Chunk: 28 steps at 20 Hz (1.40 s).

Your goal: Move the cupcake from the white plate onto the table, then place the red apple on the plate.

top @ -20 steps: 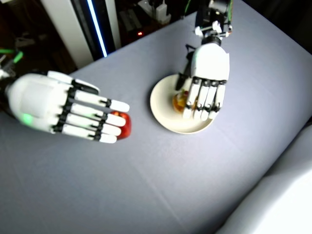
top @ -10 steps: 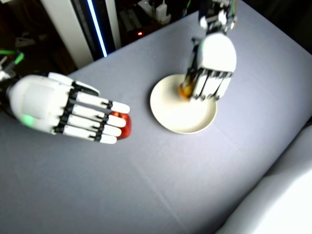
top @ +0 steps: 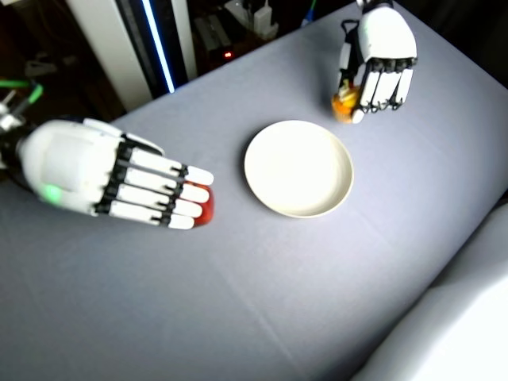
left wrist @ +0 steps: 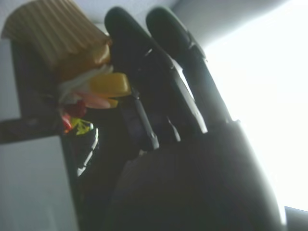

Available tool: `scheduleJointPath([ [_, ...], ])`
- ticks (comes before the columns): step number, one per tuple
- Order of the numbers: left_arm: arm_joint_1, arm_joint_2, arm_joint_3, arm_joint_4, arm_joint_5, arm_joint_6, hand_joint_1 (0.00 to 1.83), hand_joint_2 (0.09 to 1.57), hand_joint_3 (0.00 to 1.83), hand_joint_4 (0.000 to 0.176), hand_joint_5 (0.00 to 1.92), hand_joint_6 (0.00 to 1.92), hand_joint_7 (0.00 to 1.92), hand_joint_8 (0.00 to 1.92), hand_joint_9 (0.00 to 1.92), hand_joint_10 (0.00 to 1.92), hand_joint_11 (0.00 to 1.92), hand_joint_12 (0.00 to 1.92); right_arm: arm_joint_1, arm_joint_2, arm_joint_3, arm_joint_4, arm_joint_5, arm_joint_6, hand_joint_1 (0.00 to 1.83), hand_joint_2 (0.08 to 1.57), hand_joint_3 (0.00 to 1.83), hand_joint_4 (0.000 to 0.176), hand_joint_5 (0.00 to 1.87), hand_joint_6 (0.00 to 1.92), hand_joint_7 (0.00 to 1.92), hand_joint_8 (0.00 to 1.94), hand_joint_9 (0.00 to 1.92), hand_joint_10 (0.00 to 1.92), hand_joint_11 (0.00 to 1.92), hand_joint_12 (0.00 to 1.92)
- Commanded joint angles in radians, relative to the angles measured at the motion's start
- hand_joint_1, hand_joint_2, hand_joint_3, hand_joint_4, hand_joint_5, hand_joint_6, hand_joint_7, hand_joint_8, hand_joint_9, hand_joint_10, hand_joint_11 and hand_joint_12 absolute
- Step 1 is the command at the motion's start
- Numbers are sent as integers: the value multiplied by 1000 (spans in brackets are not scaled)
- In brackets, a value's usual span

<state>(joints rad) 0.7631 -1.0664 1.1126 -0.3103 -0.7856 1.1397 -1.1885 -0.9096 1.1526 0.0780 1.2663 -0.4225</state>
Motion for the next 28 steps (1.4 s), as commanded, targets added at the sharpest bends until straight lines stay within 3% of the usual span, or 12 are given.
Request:
scheduleJointPath([
  [1, -4, -1, 6, 10, -93, 2, 1296, 1093, 2, 0, 1156, 388, 974, 1212, 968, 988, 815, 1358, 3, 2, 2, 14, 107, 11, 1017, 1257, 0, 35, 256, 7, 188, 0, 186, 0, 180, 323],
  [3, 2, -4, 8, 2, -89, 2, 1197, 1063, 12, 0, 1085, 750, 943, 497, 931, 541, 683, 1217, 4, 2, 6, 5, 96, 14, 1011, 1258, 0, 65, 248, 3, 171, 1, 181, 4, 196, 261],
  [5, 7, 4, 1, 1, -95, 2, 1145, 960, 0, 0, 765, 77, 858, 57, 806, 217, 373, 1161, 7, 2, 10, 4, 79, 14, 1009, 1250, 0, 74, 247, 2, 171, 3, 174, 0, 179, 249],
  [7, 21, 25, -21, 0, -123, 7, 908, 906, 0, 120, 401, 0, 522, 0, 478, 6, 12, 1085, 21, 2, 21, -9, 45, 14, 981, 1165, 0, 74, 208, 0, 161, 0, 165, 0, 202, 251],
  [10, 39, 48, -42, -4, -154, 8, 878, 869, 0, 114, 247, 0, 304, 0, 347, 0, 5, 1066, 60, 2, 35, -51, -15, 14, 1015, 993, 7, 136, 159, 2, 117, 4, 132, 2, 49, 487],
  [16, 74, 103, -111, 11, -255, 8, 764, 833, 0, 176, 119, 2, 144, 2, 185, 7, 0, 740, 199, -45, 115, -184, -248, 21, 1033, 898, 0, 67, 144, 4, 142, 3, 178, 1, 6, 684],
  [18, 81, 117, -130, 21, -285, 8, 775, 818, 0, 176, 63, 1, 53, 5, 69, 8, 0, 418, 229, -63, 146, -220, -319, 31, 1152, 872, 0, 146, 236, 2, 406, 11, 504, 44, 276, 925],
  [21, 89, 124, -143, 22, -316, 7, 745, 822, 1, 176, 1, 0, 80, 1, 216, 3, 0, 839, 274, -86, 182, -275, -381, 59, 1326, 990, 3, 0, 747, 25, 717, 26, 1078, 128, 668, 1044],
  [22, 89, 124, -144, 23, -319, 5, 741, 828, 3, 176, 0, 0, 71, 0, 219, 3, 0, 851, 290, -87, 186, -285, -390, 59, 1365, 1095, 3, 0, 1207, 65, 834, 997, 849, 1181, 588, 1419],
  [24, 93, 128, -148, 28, -330, -1, 759, 843, 3, 176, 0, 0, 50, 1, 122, 17, 0, 582, 309, -86, 189, -291, -373, 65, 1385, 1089, 4, 0, 1105, 604, 966, 1039, 928, 1211, 785, 1351],
  [27, 113, 144, -164, 27, -369, -12, 740, 832, 0, 176, 0, 0, 49, 0, 110, 6, 0, 598, 371, -88, 189, -291, -302, 74, 1277, 1116, 0, 0, 1156, 390, 916, 1339, 967, 1116, 923, 1328],
  [28, 120, 153, -173, 27, -384, -16, 734, 838, 1, 176, 0, 0, 40, 1, 99, 3, 0, 585, 411, -103, 194, -293, -271, 74, 1206, 1082, 0, 0, 1102, 700, 816, 1540, 834, 1635, 871, 1796],
])
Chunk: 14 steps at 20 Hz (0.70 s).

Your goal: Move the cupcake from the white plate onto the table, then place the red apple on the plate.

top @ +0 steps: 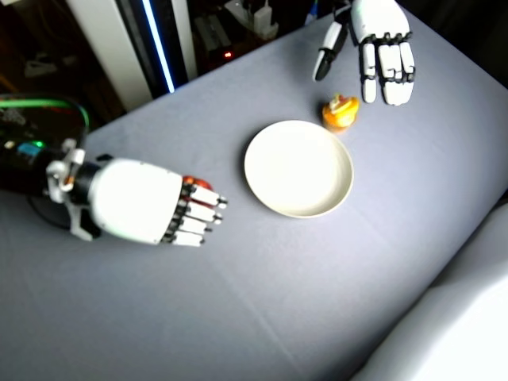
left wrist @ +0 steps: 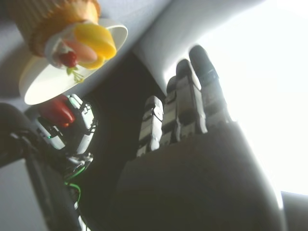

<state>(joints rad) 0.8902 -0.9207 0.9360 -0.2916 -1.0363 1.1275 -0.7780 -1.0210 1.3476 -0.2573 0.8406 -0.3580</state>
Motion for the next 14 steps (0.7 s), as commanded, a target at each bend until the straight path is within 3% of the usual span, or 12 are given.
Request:
scheduleJointPath([
  [1, -2, 13, -2, 9, -143, -5, 749, 840, 1, 176, 0, 0, 59, 4, 105, 4, 0, 618, 45, -14, 9, 33, 170, 10, 1240, 1147, 2, 0, 1035, 651, 814, 1515, 763, 1600, 755, 1783],
  [2, 1, 16, -5, 9, -150, -6, 766, 833, 0, 176, 0, 0, 71, 4, 112, 4, 0, 653, 82, -38, 22, 16, 171, 10, 1199, 1078, 0, 0, 1091, 736, 848, 1538, 814, 1791, 841, 1893],
  [3, 5, 17, -6, 11, -157, -11, 778, 833, 0, 176, 0, 0, 75, 4, 111, 2, 0, 659, 118, -68, 39, -6, 163, 11, 1253, 1084, 0, 0, 1089, 657, 1012, 1177, 956, 1312, 902, 1557],
  [4, 8, 17, -7, 13, -163, -18, 822, 821, 0, 176, 0, 0, 65, 2, 82, 1, 0, 573, 146, -98, 55, -24, 153, 16, 1262, 1055, 0, 0, 1173, 536, 1092, 976, 973, 971, 782, 1392],
  [6, 12, 17, -11, 23, -173, -28, 842, 813, 0, 176, 0, 0, 30, 4, 60, 3, 0, 443, 199, -173, 101, -78, 106, 48, 1249, 1053, 1, 23, 1131, 716, 1129, 784, 1007, 652, 635, 1291],
  [7, 12, 17, -13, 27, -176, -28, 861, 812, 0, 176, 0, 0, 11, 3, 61, 2, 0, 462, 223, -217, 129, -121, 62, 69, 1367, 1046, 0, 0, 1123, 696, 1180, 624, 1031, 941, 805, 1151],
  [9, 12, 15, -15, 32, -181, -29, 818, 813, 0, 176, 0, 0, 1, 0, 75, 3, 0, 569, 241, -282, 173, -181, -4, 97, 1393, 1032, 1, 0, 1173, 549, 1191, 563, 1050, 1032, 877, 1116],
  [10, 11, 13, -15, 35, -181, -30, 830, 812, 0, 176, 0, 0, 0, 0, 45, 0, 0, 594, 242, -305, 186, -198, -28, 102, 1284, 1075, 1, 0, 1317, 131, 976, 1199, 1008, 922, 805, 1369],
  [11, 10, 12, -15, 37, -181, -30, 842, 801, 0, 176, 0, 0, 0, 0, 47, 1, 0, 592, 242, -318, 192, -208, -47, 102, 1276, 1095, 1, 0, 1322, 69, 917, 1335, 970, 1343, 842, 1707],
  [12, 9, 11, -15, 37, -179, -30, 839, 799, 0, 176, 0, 0, 0, 0, 36, 1, 0, 576, 242, -331, 199, -223, -68, 102, 1281, 1085, 1, 0, 1326, 54, 959, 1282, 936, 1292, 795, 1649],
  [13, 9, 10, -15, 37, -177, -30, 844, 805, 0, 176, 0, 0, 0, 0, 44, 3, 0, 587, 242, -337, 203, -236, -81, 102, 1224, 996, 12, 0, 1384, 157, 933, 746, 813, 1016, 589, 1481],
  [14, 9, 5, -13, 35, -172, -30, 825, 802, 0, 176, 0, 0, 0, 0, 58, 5, 0, 613, 242, -339, 206, -248, -99, 102, 1027, 974, 2, 0, 883, 31, 702, 279, 530, 532, 135, 1284],
])
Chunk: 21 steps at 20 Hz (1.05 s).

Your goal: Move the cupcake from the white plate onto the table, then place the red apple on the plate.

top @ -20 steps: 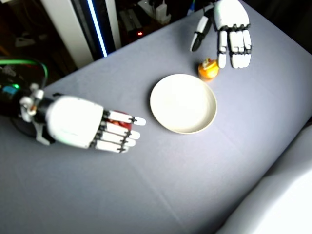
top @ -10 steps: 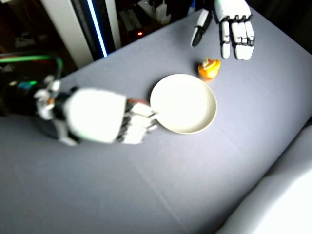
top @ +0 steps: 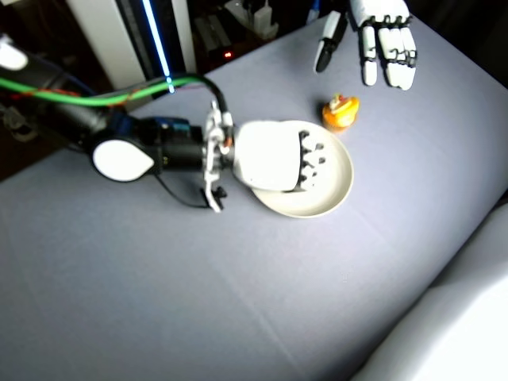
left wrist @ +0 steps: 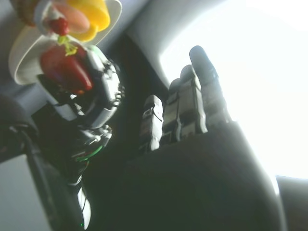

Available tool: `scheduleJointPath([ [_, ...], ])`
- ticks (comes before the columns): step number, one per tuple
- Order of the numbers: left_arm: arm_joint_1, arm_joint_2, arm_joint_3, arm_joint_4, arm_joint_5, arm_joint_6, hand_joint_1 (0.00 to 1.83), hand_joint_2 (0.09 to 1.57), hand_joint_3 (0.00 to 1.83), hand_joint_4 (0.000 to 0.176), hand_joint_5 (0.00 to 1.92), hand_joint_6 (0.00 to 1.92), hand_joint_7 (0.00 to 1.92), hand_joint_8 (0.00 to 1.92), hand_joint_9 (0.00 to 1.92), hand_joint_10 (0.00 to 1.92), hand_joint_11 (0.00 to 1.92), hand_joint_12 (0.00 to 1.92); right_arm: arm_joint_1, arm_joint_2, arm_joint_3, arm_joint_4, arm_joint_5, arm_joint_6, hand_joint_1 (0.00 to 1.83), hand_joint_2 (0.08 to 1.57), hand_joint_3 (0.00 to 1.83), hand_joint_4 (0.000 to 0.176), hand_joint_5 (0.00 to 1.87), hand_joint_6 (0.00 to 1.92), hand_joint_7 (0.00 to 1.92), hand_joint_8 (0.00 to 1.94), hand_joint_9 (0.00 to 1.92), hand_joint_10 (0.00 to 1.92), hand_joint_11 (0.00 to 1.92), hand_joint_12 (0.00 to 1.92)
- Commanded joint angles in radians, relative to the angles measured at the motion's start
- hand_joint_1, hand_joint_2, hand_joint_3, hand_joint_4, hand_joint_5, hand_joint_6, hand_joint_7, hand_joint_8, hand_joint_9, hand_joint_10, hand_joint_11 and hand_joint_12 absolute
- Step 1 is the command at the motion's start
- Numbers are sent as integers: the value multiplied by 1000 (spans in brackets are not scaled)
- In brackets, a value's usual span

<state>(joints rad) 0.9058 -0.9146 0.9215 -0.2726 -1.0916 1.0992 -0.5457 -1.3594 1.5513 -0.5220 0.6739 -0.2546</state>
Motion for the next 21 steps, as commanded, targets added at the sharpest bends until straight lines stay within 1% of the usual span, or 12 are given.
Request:
scheduleJointPath([
  [1, -7, -4, 3, 14, -113, -2, 831, 805, 0, 176, 0, 0, 0, 0, 42, 8, 0, 554, 10, -1, 4, 13, 60, -1, 938, 953, 0, 8, 631, 5, 516, 68, 406, 221, 26, 1081],
  [2, -7, -7, 4, 12, -112, -2, 872, 807, 0, 176, 0, 0, 0, 0, 8, 1, 0, 313, 10, -1, 8, 10, 48, -1, 828, 913, 0, 127, 354, 0, 250, 17, 214, 63, 4, 690],
  [3, -7, -8, 4, 12, -112, -2, 863, 815, 3, 176, 0, 0, 0, 0, 1, 0, 0, 176, 10, -1, 10, 9, 44, -1, 833, 880, 0, 166, 189, 0, 89, 3, 68, 12, 0, 441],
  [4, -7, -9, 3, 12, -114, -2, 832, 827, 0, 176, 0, 0, 0, 0, 0, 0, 0, 210, 10, 0, 10, 10, 43, 2, 863, 857, 0, 174, 131, 0, 34, 0, 29, 2, 0, 373],
  [5, -6, -8, 2, 11, -118, -2, 817, 809, 0, 176, 0, 0, 0, 0, 0, 0, 0, 245, 10, 0, 7, 15, 49, 7, 885, 831, 0, 176, 74, 0, 6, 0, 22, 1, 0, 357],
  [7, -2, -2, -3, 7, -135, -2, 866, 813, 0, 176, 0, 0, 0, 0, 0, 0, 0, 197, 10, 18, -15, 51, 92, 7, 880, 800, 0, 176, 2, 0, 0, 0, 0, 0, 0, 28],
  [10, 13, 12, -16, -6, -182, -8, 765, 781, 0, 176, 0, 0, 0, 0, 0, 0, 0, 395, 10, 104, -77, 144, 201, -21, 871, 804, 1, 176, 0, 0, 0, 0, 0, 0, 0, 0],
  [12, 35, 26, -21, -8, -233, -55, 746, 791, 4, 176, 0, 0, 0, 0, 0, 0, 0, 402, -18, 202, -145, 225, 302, -77, 677, 816, 6, 176, 0, 0, 0, 0, 0, 0, 0, 0],
  [17, 93, 58, -13, 7, -393, -226, 774, 832, 0, 172, 0, 0, 0, 0, 27, 1, 0, 321, -223, 388, -294, 433, 642, -122, 743, 783, 0, 176, 0, 0, 0, 0, 0, 0, 0, 0],
  [19, 111, 78, -12, 14, -468, -285, 754, 866, 1, 96, 0, 0, 88, 9, 141, 2, 53, 590, -325, 429, -344, 525, 807, -139, 768, 800, 0, 176, 0, 0, 0, 0, 0, 0, 0, 0],
  [20, 124, 88, -14, 19, -515, -313, 602, 910, 4, 100, 0, 0, 229, 13, 320, 23, 212, 672, -368, 434, -360, 567, 895, -139, 800, 834, 13, 171, 0, 0, 11, 4, 2, 1, 29, 13],
  [21, 136, 101, -21, 26, -587, -332, 453, 1076, 10, 101, 218, 14, 209, 2, 317, 6, 232, 598, -416, 434, -377, 597, 986, -140, 795, 896, 17, 106, 0, 0, 74, 10, 114, 1, 149, 191],
])
